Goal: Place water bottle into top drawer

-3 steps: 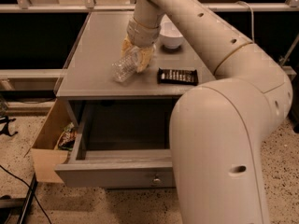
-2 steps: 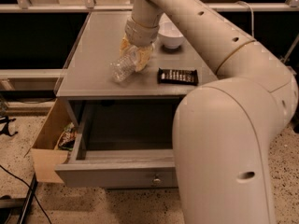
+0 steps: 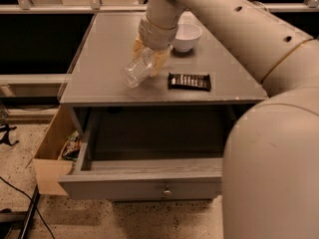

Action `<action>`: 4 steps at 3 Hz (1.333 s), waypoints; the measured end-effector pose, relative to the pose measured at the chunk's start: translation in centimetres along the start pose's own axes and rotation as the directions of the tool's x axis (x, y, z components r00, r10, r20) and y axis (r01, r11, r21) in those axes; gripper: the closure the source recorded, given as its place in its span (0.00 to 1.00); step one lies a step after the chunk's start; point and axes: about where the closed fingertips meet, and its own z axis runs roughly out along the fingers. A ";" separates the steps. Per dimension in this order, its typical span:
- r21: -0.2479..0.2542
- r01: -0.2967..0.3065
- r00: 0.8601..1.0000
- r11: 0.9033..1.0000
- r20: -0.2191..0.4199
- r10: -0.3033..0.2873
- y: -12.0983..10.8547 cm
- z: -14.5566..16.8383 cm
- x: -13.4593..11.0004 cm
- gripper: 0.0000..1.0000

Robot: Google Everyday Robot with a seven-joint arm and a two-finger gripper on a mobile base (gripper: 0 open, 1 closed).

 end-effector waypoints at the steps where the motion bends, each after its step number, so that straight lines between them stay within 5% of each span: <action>1: 0.030 -0.029 0.999 0.999 -0.022 0.030 3.4 -3.0 -2.4 1.00; 2: 0.057 -0.073 0.997 0.996 -0.034 0.075 6.9 -5.4 -3.7 1.00; 3: 0.116 -0.190 0.977 0.975 -0.075 0.200 13.3 -9.2 -4.5 1.00; 4: 0.111 -0.195 0.977 0.975 -0.067 0.203 13.8 -9.4 -4.8 1.00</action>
Offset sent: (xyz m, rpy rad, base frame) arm -0.1175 -0.0825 0.0439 0.0615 -0.0532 -0.1466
